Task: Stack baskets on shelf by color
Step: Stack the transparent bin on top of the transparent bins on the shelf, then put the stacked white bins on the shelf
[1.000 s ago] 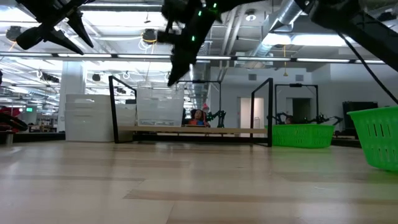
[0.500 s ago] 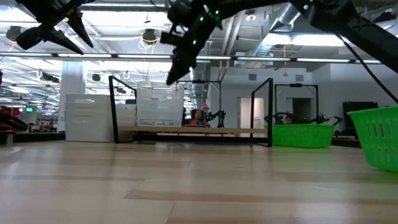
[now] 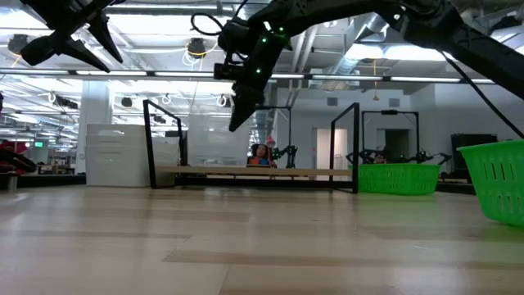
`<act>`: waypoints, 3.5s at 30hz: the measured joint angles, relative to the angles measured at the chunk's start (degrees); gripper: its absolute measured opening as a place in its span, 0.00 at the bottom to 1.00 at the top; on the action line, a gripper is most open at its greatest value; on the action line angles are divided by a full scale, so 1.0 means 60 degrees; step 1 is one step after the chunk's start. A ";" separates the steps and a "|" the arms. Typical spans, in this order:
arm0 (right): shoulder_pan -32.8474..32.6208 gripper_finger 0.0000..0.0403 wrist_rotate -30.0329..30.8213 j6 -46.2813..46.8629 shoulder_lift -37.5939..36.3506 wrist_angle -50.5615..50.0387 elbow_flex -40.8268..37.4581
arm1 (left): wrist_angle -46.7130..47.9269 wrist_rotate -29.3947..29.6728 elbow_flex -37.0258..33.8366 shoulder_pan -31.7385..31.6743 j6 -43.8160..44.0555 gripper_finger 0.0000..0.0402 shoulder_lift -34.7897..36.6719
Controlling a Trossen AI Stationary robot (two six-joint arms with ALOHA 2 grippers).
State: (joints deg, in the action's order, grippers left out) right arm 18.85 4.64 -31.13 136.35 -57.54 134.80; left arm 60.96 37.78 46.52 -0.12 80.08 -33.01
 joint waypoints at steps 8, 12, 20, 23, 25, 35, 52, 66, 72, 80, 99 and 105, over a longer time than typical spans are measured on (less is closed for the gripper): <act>0.0011 0.04 0.0025 0.2205 -0.0015 -0.1398 0.0004 | 0.0001 0.0000 0.0000 0.0000 -0.0080 0.32 0.0000; -0.0016 0.08 0.0007 0.2576 -0.0034 -0.2043 0.0015 | 0.0001 -0.0004 0.0000 0.0000 -0.0162 0.32 0.0000; -0.0363 0.02 -0.0444 0.2675 -0.0623 -0.2865 -0.0051 | 0.0012 -0.0004 0.0000 0.0001 -0.0302 0.32 0.0004; -0.0309 0.05 -0.0428 0.2633 -0.0873 -0.2994 -0.0015 | 0.0012 -0.0007 0.0000 0.0004 -0.0425 0.32 0.0004; -0.0229 0.07 -0.0404 0.2592 -0.0907 -0.3163 -0.0015 | 0.0008 -0.0006 0.0000 0.0001 -0.0493 0.32 0.0000; -0.0187 0.18 -0.0503 0.1651 -0.0896 -0.3376 -0.0026 | 0.0016 -0.0138 0.0000 0.0002 -0.0675 0.32 0.0002; -0.0258 0.47 -0.0444 0.2017 -0.1935 -0.3119 0.0040 | -0.0039 -0.1145 0.0000 0.0004 -0.1359 0.32 0.0000; -0.0655 0.51 -0.0455 0.2441 -0.3948 -0.2083 0.0000 | 0.0926 -0.3798 0.2450 0.0007 -0.6287 0.57 -0.3774; -0.0751 0.51 -0.0473 0.2466 -0.4303 -0.2446 0.0015 | 0.3535 -0.2489 0.4018 0.0004 -0.9021 0.68 -0.5304; -0.0787 0.50 -0.0472 0.2664 -0.4288 -0.3341 -0.0057 | 0.3723 -0.2118 0.3931 -0.0625 -0.9936 0.48 -0.4895; -0.0816 0.43 -0.0476 0.2711 -0.4273 -0.3340 -0.0193 | 0.1721 -0.1228 0.2090 -0.3420 -1.3370 0.00 -0.5135; -0.0816 0.42 -0.0480 0.2718 -0.4273 -0.3337 -0.0189 | 0.1003 -0.1049 0.1260 -0.4321 -1.4060 0.00 -0.5419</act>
State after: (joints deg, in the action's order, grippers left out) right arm 13.96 1.76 -14.82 110.72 -77.56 133.67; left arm 66.98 31.48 54.08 -26.04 -4.28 -65.53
